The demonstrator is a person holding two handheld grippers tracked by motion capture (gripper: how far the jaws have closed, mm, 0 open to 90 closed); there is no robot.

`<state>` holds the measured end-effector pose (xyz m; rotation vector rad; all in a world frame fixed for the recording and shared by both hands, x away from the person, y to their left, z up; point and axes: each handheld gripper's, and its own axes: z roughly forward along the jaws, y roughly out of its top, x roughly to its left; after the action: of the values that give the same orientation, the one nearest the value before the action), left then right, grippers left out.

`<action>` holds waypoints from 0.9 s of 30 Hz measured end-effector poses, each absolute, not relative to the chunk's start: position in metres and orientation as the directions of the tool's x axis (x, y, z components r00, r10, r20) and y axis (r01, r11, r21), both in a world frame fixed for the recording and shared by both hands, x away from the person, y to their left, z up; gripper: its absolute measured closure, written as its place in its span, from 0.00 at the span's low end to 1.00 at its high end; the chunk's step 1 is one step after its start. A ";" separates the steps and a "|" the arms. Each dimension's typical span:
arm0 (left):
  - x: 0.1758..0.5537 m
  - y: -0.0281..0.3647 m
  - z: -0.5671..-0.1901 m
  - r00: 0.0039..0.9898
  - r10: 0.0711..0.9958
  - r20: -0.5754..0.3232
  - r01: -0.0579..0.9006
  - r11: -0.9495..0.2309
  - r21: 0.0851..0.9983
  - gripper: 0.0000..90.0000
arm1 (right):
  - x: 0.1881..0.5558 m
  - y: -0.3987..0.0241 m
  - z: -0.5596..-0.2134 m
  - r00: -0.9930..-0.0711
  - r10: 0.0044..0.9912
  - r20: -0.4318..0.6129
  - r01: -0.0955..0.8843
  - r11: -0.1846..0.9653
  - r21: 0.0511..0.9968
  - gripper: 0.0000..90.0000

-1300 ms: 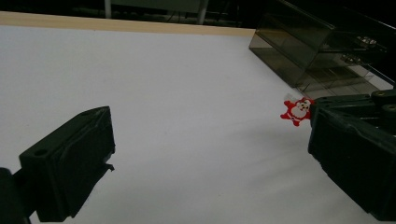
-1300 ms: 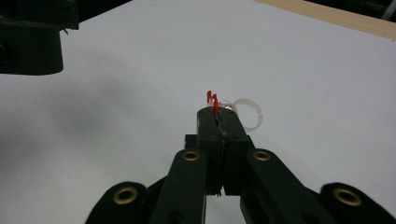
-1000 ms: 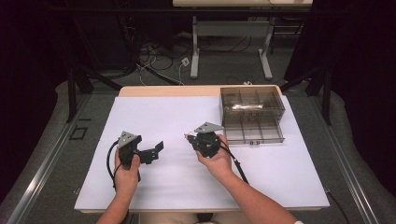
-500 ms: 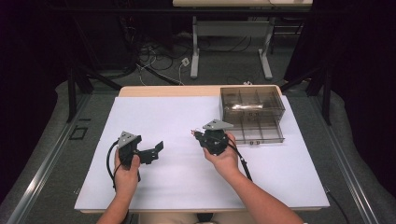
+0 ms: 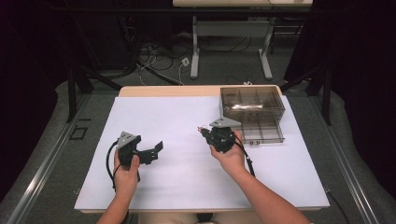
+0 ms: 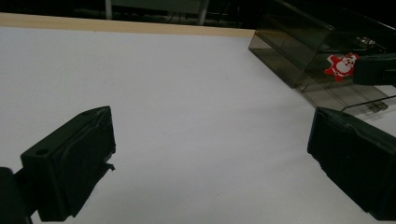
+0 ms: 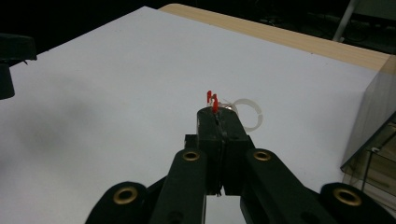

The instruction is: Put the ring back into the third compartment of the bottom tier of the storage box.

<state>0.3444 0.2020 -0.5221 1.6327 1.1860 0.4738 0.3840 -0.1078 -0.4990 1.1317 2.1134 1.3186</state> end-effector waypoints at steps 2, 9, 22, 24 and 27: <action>0.344 0.202 -0.522 0.438 0.867 -0.238 0.467 0.007 0.884 0.01 | 0.384 -0.111 -0.499 -0.585 0.807 0.080 0.427 0.223 0.876 0.99; 0.344 0.201 -0.522 0.438 0.868 -0.234 0.466 0.004 0.885 0.01 | 0.387 -0.129 -0.497 -0.556 0.827 0.081 0.432 0.204 0.879 0.99; 0.344 0.201 -0.522 0.434 0.870 -0.235 0.468 0.005 0.884 0.01 | 0.389 -0.157 -0.493 -0.511 0.854 0.094 0.442 0.167 0.882 0.99; 0.344 0.201 -0.522 0.434 0.870 -0.235 0.468 0.005 0.884 0.01 | 0.390 -0.158 -0.493 -0.511 0.855 0.094 0.441 0.166 0.882 0.99; 0.344 0.202 -0.522 0.433 0.870 -0.234 0.468 0.004 0.884 0.01 | 0.390 -0.163 -0.491 -0.501 0.860 0.097 0.445 0.160 0.881 0.99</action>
<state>0.3441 0.2016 -0.5223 1.6319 1.1908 0.4773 0.3896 -0.1629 -0.4911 1.2373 2.0132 1.2954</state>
